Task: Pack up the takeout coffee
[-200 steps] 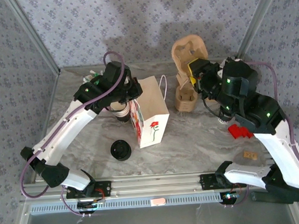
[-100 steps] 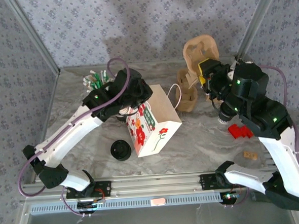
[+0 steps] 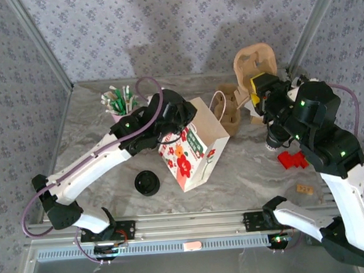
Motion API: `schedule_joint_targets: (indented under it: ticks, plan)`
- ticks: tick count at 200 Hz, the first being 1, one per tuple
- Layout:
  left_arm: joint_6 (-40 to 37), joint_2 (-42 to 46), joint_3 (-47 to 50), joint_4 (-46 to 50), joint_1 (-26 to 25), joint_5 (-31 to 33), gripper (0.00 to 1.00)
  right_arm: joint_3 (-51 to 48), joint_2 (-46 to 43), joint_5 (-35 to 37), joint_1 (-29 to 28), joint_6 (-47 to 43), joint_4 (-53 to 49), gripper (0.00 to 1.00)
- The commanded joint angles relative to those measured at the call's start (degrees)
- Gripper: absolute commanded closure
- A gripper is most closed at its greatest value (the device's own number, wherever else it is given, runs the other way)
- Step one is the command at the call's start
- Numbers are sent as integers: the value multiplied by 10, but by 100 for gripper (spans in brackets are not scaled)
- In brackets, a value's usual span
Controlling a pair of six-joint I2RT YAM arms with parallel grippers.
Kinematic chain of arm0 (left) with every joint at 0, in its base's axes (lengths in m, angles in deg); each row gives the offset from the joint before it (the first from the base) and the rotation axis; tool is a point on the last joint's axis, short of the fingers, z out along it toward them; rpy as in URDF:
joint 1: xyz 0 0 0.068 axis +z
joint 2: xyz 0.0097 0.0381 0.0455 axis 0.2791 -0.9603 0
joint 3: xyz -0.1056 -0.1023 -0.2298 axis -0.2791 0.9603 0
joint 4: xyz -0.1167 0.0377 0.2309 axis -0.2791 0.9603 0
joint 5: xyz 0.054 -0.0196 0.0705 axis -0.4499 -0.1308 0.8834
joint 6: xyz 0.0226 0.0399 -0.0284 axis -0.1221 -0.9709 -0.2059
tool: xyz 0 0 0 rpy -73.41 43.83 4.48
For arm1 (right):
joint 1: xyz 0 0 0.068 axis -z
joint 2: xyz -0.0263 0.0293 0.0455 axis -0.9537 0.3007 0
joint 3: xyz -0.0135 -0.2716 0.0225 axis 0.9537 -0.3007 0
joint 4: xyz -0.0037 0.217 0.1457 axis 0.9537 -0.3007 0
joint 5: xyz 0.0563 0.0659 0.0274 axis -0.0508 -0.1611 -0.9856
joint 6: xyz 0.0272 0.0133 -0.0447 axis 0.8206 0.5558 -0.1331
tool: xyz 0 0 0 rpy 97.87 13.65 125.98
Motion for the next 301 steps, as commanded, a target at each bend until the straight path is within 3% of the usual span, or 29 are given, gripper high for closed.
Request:
schedule_joint_targets:
  ticks: [1,50,88,130,198,250,301]
  plan:
    - [25,-8,-6,-42,-10,9,100,-2,-13,-13,5,-2,11,66]
    - [20,-27,-11,-63,-38,13,100,0,-22,-2,4,2,8,66]
    - [35,-19,45,-93,-48,-4,100,3,-19,3,4,3,17,66]
    - [26,34,85,-63,-50,12,91,14,-11,2,-3,4,4,66]
    - [9,121,127,9,-52,29,55,30,17,50,-74,10,-12,66]
    - [-18,167,128,98,-52,41,14,68,55,110,-157,2,-37,66]
    - [-36,180,82,229,-9,60,9,93,88,162,-223,5,-48,66]
